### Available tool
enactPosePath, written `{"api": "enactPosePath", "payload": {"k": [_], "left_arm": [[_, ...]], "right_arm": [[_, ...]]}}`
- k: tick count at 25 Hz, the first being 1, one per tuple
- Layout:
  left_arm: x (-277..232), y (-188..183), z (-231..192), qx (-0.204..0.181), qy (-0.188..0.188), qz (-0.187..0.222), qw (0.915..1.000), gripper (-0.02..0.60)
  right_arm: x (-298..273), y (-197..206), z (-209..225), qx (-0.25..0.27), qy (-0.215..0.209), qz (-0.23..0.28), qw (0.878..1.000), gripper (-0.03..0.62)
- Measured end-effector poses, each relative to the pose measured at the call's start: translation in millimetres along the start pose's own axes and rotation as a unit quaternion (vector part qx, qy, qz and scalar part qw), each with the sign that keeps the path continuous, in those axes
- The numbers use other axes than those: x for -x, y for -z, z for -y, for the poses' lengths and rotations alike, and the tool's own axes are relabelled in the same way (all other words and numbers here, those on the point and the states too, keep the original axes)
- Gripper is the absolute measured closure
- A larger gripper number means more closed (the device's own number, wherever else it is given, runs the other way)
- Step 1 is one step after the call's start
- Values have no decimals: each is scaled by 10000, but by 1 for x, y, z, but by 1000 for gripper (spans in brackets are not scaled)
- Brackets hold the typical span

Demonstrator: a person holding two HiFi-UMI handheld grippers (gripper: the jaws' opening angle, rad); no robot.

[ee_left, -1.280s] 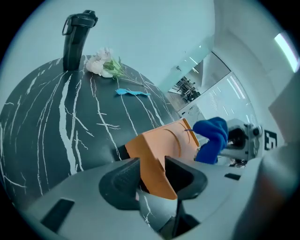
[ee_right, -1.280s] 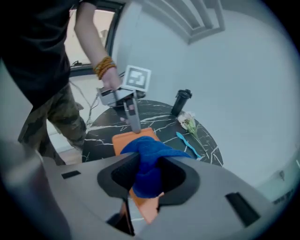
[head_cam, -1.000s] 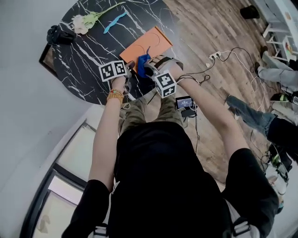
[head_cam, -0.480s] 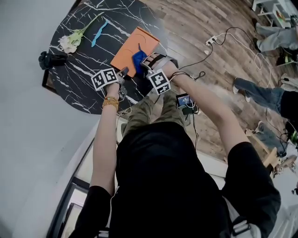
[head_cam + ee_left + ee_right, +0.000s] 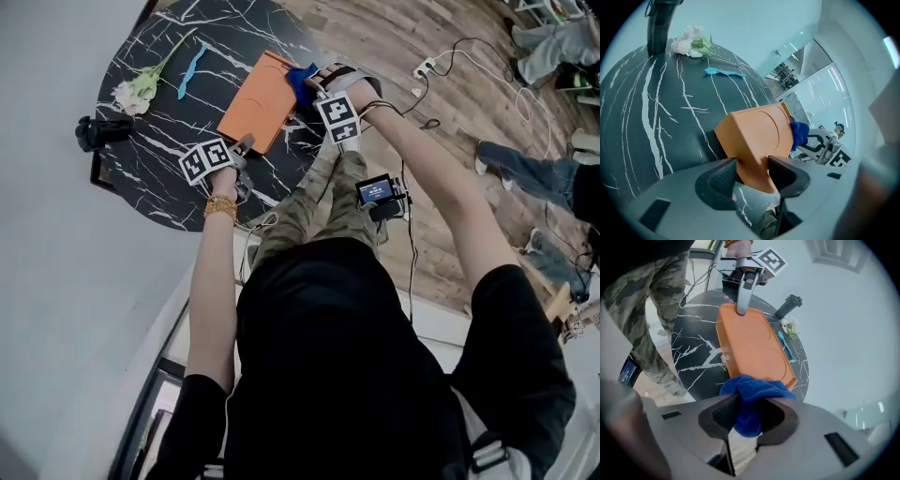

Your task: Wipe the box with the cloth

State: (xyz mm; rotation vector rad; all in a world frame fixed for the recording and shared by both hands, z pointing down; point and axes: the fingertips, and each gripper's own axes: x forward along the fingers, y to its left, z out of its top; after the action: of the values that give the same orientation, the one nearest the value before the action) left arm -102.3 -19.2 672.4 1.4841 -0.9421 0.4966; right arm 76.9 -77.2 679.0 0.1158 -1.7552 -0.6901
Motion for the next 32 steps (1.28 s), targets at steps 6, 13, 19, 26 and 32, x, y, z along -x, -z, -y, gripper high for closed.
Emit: {"api": "enactPosePath", "payload": {"k": [6, 13, 19, 26, 32], "left_arm": [[0, 1, 0, 46, -10, 5, 10000, 367], [1, 2, -5, 130, 5, -1, 9999, 348], [2, -3, 0, -459, -234, -63, 9987, 354], [3, -3, -1, -412, -302, 13, 9987, 359], [19, -18, 3, -1060, -622, 143, 9923, 331]], "right_arm": [[9, -3, 7, -453, 130, 90, 9988, 495], [18, -95, -19, -268, 478, 820, 9951, 495], [12, -59, -16, -1054, 318, 940, 9895, 499], [7, 25, -1, -3406, 127, 412, 9392, 502], [31, 11, 1, -5094, 437, 1072, 8527, 502]]}}
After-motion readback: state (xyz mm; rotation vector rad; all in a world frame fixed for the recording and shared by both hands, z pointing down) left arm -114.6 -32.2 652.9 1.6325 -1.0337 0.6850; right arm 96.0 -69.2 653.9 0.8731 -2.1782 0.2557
